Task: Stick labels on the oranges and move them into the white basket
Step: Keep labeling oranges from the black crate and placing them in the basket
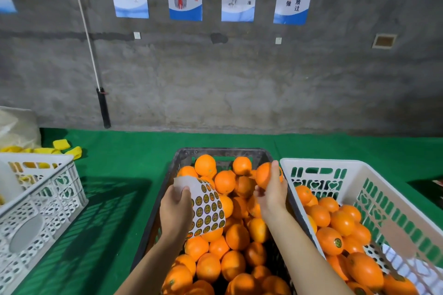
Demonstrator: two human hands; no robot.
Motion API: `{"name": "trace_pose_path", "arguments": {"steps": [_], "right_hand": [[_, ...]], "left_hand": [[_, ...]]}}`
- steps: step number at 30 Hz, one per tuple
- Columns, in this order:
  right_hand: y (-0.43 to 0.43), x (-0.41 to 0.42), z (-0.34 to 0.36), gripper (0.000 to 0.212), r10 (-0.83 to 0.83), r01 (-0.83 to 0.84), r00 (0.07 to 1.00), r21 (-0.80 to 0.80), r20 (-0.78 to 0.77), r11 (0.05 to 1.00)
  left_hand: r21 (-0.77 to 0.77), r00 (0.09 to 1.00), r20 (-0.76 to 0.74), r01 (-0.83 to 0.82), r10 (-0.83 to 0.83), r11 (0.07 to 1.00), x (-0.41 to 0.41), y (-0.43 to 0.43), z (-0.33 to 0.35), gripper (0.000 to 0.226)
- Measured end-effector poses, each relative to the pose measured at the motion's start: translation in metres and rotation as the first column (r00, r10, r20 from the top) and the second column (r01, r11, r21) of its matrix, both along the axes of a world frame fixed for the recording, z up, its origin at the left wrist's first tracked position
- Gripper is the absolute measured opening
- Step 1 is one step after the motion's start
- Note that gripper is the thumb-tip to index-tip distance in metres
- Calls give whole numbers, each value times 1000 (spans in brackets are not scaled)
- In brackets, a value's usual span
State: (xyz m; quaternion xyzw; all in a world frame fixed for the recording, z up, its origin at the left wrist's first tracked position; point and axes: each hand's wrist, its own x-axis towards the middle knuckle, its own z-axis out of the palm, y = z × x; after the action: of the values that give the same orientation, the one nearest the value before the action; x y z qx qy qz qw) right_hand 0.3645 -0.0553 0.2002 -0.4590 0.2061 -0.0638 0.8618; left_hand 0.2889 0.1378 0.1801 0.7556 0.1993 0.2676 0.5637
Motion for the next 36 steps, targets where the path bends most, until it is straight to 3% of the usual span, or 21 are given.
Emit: {"name": "trace_pose_path", "arguments": {"steps": [3, 6, 10, 14, 16, 18, 20, 22, 23, 25, 27, 28, 33, 36], "right_hand": [[-12, 0, 3, 52, -54, 27, 996, 333, 71, 943], [-16, -4, 7, 81, -46, -24, 995, 670, 86, 742], [-15, 0, 3, 98, -61, -25, 992, 657, 108, 753], [-21, 4, 4, 85, -131, 32, 985, 614, 116, 789], [-19, 3, 5, 68, -82, 11, 988, 466, 134, 885], [-10, 0, 4, 48, 52, -78, 991, 211, 125, 974], [6, -7, 4, 26, 205, -193, 974, -124, 100, 973], [22, -16, -2, 12, 359, -234, 924, -552, 129, 800], [28, -20, -7, 10, 447, -206, 882, -732, 148, 649], [37, -28, -19, 19, 592, -97, 798, -944, 115, 315], [41, -31, -27, 40, 656, 55, 751, -997, 77, 53], [43, -32, -29, 45, 676, 101, 733, -995, 70, -7], [43, -33, -30, 48, 685, 116, 722, -993, 100, 23], [42, -32, -30, 46, 681, 88, 724, -994, 109, 66]], "left_hand": [[-7, 1000, 1, 19, -19, 1000, -2, -1, 1, 34], [-13, 1000, -2, 27, -27, 1000, -2, 0, 1, 36], [-7, 999, -20, 37, -37, 999, -4, 0, 3, 33], [-4, 999, -27, 42, -42, 999, -4, -1, 5, 34], [1, 997, -42, 57, -57, 998, -3, -1, 4, 35], [-13, 993, -60, 97, -98, 995, -3, -2, 3, 32], [-41, 987, -75, 141, -144, 989, -4, -3, 3, 30], [-47, 983, -77, 164, -168, 985, -3, -4, 3, 32], [-44, 982, -74, 171, -174, 984, -3, -4, 3, 34], [-42, 980, -71, 184, -186, 982, -3, -4, 4, 35], [-37, 975, -74, 207, -209, 978, -3, -4, 5, 32], [-33, 971, -70, 229, -230, 973, -4, -5, 6, 31], [-99, 956, -62, 279, -285, 955, -5, -7, 8, 21], [-244, 949, -46, 292, -312, 925, -7, -6, 10, 18]]}}
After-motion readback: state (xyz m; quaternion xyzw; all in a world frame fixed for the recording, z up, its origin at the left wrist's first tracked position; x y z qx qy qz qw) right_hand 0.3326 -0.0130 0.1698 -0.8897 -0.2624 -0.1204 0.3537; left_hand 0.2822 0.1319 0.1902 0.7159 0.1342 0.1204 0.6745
